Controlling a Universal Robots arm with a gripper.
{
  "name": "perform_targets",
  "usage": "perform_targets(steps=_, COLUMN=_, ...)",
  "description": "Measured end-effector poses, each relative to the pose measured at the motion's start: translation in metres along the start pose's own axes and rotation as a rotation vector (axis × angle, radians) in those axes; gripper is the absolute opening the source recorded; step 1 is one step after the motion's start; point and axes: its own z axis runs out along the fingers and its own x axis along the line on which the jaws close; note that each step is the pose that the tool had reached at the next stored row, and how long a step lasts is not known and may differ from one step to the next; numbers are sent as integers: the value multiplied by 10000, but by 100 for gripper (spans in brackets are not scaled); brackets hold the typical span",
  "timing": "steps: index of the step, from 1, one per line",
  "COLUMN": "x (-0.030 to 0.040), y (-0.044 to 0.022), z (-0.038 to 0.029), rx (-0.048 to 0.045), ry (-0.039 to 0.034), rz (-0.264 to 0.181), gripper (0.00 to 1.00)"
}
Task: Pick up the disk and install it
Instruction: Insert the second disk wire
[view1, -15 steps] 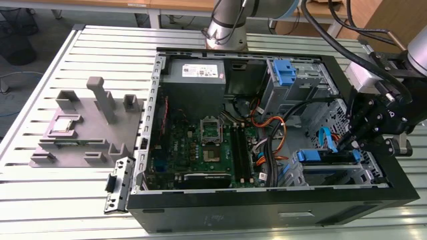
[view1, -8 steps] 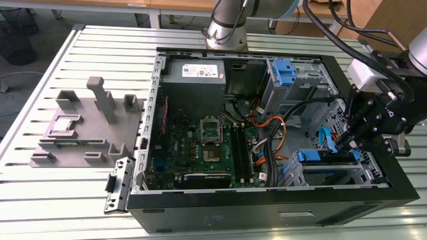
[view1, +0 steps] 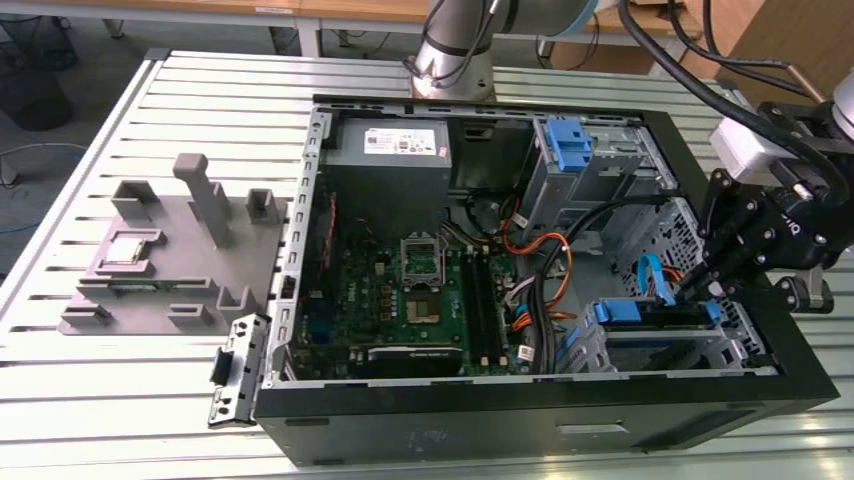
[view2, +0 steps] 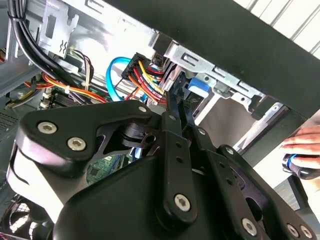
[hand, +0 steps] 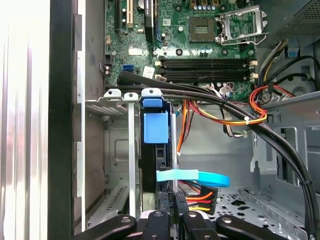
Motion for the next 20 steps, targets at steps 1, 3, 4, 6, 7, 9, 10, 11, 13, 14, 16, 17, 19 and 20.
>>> perform_targets(steps=1, x=1, y=-1, z=0, rx=-10, ry=1, rz=0, gripper=16)
perform_targets(steps=3, x=2, y=-1, z=0, rx=-10, ry=2, rz=1, gripper=16)
perform_targets(steps=4, x=3, y=-1, z=1, rx=-15, ry=3, rz=2, gripper=16)
perform_targets(steps=6, x=5, y=-15, z=5, rx=-258, ry=12, rz=6, gripper=16)
perform_targets(steps=7, x=6, y=-22, z=7, rx=-383, ry=17, rz=9, gripper=16)
perform_targets(steps=9, x=6, y=-31, z=8, rx=-570, ry=24, rz=12, gripper=16)
perform_targets(steps=10, x=5, y=-34, z=8, rx=-607, ry=25, rz=12, gripper=16)
perform_targets(steps=11, x=5, y=-34, z=8, rx=-618, ry=26, rz=13, gripper=16)
perform_targets(steps=13, x=5, y=-34, z=8, rx=-618, ry=25, rz=14, gripper=16)
perform_targets(steps=14, x=6, y=-34, z=8, rx=-619, ry=25, rz=15, gripper=16)
perform_targets(steps=16, x=9, y=-46, z=9, rx=-621, ry=25, rz=15, gripper=16)
perform_targets(steps=17, x=9, y=-49, z=9, rx=-621, ry=25, rz=15, gripper=16)
perform_targets(steps=19, x=8, y=-52, z=15, rx=-621, ry=24, rz=16, gripper=16)
perform_targets(steps=20, x=9, y=-52, z=22, rx=-621, ry=24, rz=16, gripper=16)
